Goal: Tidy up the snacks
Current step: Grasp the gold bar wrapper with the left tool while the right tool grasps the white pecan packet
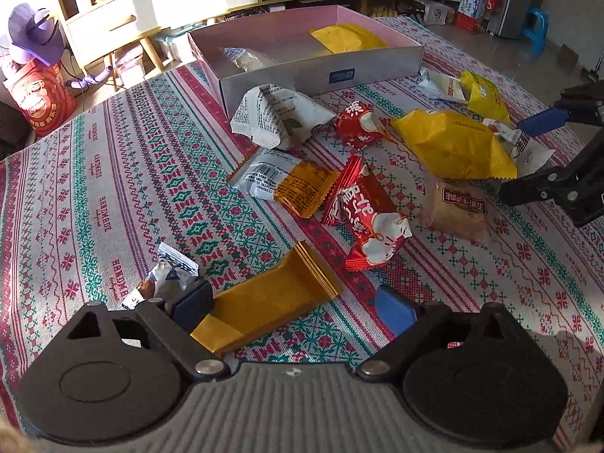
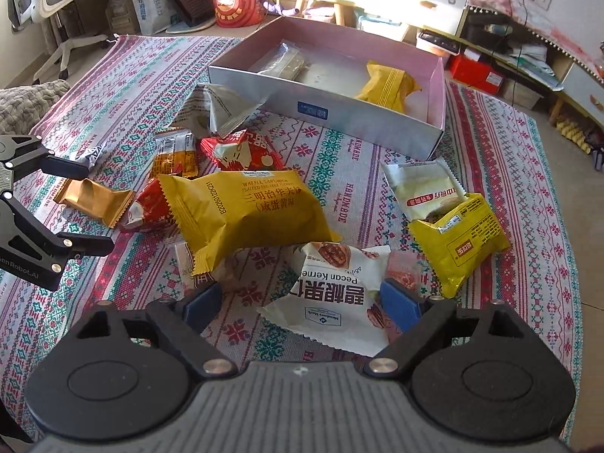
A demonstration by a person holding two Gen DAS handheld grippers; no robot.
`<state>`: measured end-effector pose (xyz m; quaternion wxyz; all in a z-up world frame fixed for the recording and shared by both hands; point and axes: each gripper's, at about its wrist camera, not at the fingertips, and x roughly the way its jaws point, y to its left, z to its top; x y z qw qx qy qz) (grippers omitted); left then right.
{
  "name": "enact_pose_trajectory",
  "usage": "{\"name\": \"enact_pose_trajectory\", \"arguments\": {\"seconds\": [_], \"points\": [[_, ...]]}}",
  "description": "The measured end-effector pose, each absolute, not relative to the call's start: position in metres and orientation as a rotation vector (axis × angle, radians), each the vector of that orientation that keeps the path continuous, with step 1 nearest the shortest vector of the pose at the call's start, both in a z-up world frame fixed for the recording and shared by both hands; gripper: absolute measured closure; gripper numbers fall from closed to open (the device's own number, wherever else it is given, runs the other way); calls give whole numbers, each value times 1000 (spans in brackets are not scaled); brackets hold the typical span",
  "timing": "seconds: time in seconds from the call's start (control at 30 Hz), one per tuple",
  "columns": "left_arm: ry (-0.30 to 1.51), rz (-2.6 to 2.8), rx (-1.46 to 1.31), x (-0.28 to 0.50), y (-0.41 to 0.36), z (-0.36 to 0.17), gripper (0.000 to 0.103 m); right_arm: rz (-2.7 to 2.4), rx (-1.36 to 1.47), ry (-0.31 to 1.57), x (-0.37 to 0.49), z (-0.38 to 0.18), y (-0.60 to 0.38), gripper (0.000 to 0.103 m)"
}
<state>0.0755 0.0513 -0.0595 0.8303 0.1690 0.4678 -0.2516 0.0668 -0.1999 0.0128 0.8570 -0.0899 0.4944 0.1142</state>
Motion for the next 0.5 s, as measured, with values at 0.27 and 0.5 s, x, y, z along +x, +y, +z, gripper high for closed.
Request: {"name": "enact_pose_trajectory", "arguments": {"seconds": [0.27,0.5], "points": [[1028,-480,384,63,53,-55,19,236,-163,1041,69,9,-202,26],[1035,-424,345,55,47,-52,34,234,-135,1033,73,10,-204,28]]}}
